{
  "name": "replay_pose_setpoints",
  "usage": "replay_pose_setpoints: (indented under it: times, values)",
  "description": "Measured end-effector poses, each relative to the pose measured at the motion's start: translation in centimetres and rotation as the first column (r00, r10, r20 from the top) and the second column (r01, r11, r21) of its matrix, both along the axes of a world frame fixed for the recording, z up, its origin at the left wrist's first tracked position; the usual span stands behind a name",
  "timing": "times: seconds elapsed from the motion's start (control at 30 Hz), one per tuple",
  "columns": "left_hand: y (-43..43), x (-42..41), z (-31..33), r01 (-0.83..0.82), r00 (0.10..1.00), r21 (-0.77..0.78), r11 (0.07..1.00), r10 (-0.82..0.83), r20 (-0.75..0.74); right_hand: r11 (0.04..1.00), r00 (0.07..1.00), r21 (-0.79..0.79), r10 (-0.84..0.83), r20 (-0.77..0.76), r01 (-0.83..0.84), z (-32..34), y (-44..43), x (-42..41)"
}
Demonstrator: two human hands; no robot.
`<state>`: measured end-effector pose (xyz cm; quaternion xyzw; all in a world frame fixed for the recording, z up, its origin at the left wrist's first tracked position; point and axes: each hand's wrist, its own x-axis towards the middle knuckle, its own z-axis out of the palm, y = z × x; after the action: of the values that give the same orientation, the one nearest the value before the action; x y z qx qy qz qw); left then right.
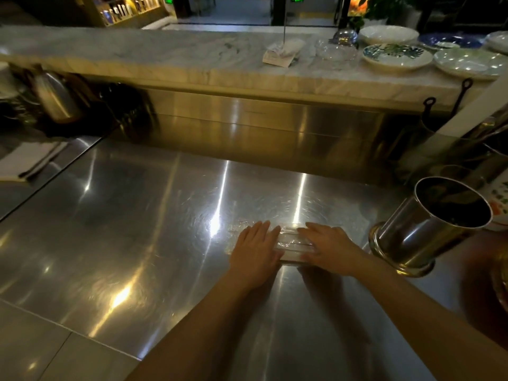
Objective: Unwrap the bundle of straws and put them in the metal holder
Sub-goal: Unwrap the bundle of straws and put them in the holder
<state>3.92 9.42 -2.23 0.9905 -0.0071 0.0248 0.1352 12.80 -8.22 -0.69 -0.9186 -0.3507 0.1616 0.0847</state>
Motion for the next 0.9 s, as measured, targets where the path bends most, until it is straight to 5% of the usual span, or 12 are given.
replay_pose_setpoints:
  times: [0.37,0.67,0.9]
  values:
    - [-0.5,-0.6,0.0,0.024,0.997,0.016,1.000,-0.025,0.068,0.997,0.997,0.044,-0.062,-0.052,0.064,0.0,0.0,1.3]
    - [-1.0,-0.8,0.2,0.029,0.997,0.008,1.000,-0.030,0.076,0.996,0.984,-0.085,0.029,0.173,-0.015,-0.1,0.7,0.7]
    - [-1.2,-1.2,1.1,0.033,0.995,0.047,0.998,-0.037,0.093,0.994,0.999,0.108,0.026,0.043,-0.031,-0.4,0.3,-0.5]
